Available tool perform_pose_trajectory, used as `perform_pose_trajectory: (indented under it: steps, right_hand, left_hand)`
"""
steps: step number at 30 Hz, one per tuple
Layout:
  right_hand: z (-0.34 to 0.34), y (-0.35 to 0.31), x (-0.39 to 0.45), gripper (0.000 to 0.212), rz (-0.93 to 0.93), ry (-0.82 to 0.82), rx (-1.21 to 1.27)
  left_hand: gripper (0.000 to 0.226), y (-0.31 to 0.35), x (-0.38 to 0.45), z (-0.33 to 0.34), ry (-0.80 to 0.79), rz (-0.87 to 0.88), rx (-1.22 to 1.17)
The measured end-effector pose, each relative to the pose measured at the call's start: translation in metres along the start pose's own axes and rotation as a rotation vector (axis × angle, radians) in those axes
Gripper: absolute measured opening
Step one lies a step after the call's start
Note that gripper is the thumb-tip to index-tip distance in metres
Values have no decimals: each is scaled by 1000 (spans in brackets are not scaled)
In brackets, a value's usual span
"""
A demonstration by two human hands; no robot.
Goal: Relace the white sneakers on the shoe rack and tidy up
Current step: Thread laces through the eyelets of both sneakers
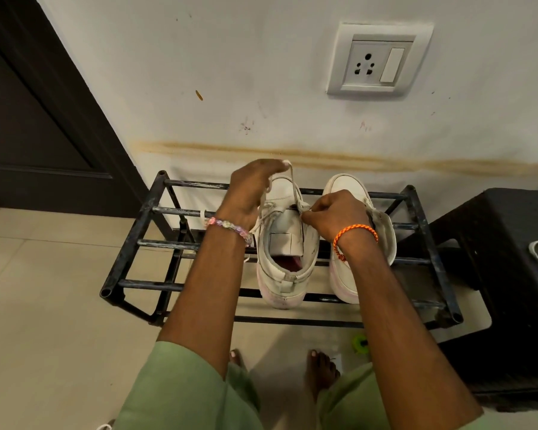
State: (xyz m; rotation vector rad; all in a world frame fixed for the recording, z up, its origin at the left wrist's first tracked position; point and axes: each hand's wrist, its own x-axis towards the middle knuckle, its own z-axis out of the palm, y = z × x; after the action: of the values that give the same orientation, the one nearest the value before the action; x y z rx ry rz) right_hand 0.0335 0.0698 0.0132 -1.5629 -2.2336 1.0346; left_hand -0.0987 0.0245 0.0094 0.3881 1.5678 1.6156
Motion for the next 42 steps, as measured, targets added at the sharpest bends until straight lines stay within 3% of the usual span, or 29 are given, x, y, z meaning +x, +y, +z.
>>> perform_pose_trajectory:
  steps: [4,6,7,10,12,14,24,30,34,38,42]
  right_hand:
    - [2,0,0,15,5,11,-5]
    - [2,0,0,15,5,16,-10]
    - [2,0,0,15,5,15,-9]
    - [1,-1,-1,14,8,12,-3]
    - [1,-2,-1,14,3,13,-8]
    - [1,-2,-1,15,2,16,-9]
    - [2,-1,0,16,-4,21,-2]
    - [1,0,1,14,4,8,12]
    - [1,1,1,16,12,-3,12]
    - [2,0,1,13,14,8,10]
    - [2,0,1,12,9,6,9]
  left_hand:
    - [17,11,1,-7,-113,-104,-594]
    - [14,10,2,-6,-116,-103,-640]
    - [13,9,2,-4,-58,-62,-492]
    - [7,-6,2,2,103,181,325]
    - [18,-19,3,6,45,223,702]
    - [25,-27,3,8,-3,184,907]
    - [15,-36,9,14,123,220,945]
    - [12,-20,11,3,171,90,542]
    - [17,2,10,-8,59,147,213]
    - [8,-17,12,-8,-12,154,438]
    - [27,-30,14,-6,-6,72,841]
